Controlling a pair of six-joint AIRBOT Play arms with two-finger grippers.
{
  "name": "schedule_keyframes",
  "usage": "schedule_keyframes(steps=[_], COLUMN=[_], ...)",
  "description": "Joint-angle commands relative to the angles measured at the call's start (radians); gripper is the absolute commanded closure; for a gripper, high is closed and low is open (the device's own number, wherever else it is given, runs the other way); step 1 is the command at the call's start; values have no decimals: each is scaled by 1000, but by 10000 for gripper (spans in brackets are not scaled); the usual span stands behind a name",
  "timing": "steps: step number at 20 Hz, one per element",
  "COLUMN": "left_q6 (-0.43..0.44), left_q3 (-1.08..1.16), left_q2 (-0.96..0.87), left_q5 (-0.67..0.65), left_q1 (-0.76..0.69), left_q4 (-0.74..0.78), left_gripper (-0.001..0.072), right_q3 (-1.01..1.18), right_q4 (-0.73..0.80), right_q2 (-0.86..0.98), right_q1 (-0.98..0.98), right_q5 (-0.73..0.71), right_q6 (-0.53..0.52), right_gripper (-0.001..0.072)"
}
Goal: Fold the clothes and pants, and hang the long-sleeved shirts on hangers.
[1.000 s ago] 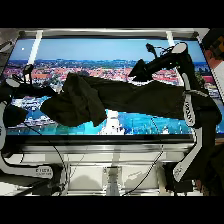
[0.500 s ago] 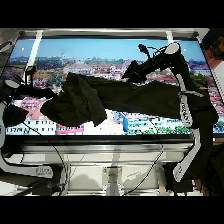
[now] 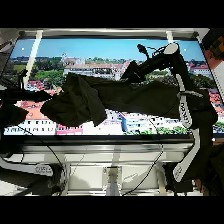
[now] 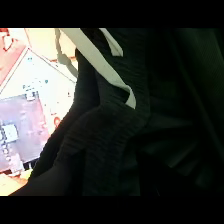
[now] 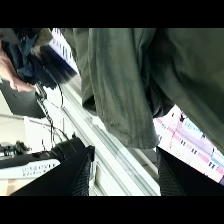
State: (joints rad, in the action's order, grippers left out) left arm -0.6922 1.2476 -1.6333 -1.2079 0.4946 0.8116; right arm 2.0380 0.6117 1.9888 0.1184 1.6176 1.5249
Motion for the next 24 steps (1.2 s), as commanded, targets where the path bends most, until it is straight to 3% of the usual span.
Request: schedule_keyframes(steps=[1, 3, 5, 11, 17, 19, 22, 24], left_q6=[-10, -10, -18, -41, -40, -40, -39, -20], left_q3=[60, 84, 103, 104, 104, 104, 104, 104], left_q2=[-64, -72, -72, -77, -77, -77, -76, -76], left_q5=[-55, -17, 23, -64, -119, -151, -187, -210], left_q1=[2, -1, 0, -6, -4, -6, -9, -9], left_q4=[-4, -5, -4, 172, 173, 172, 138, 84], left_gripper=[356, 330, 253, 254, 258, 320, 680, 683], right_q3=[0, 0, 0, 0, 0, 0, -6, -48], right_q4=[10, 26, 29, 29, 29, 28, 30, 28], right_q2=[1, 1, 1, 1, 1, 1, 7, 7], right_q1=[19, 19, 19, 19, 19, 19, 25, 48], right_q5=[13, 13, 12, 5, 5, 6, 63, 74], right_q6=[-1, -1, -1, -1, -1, -1, 0, 1], right_gripper=[261, 261, 261, 261, 261, 261, 261, 261])
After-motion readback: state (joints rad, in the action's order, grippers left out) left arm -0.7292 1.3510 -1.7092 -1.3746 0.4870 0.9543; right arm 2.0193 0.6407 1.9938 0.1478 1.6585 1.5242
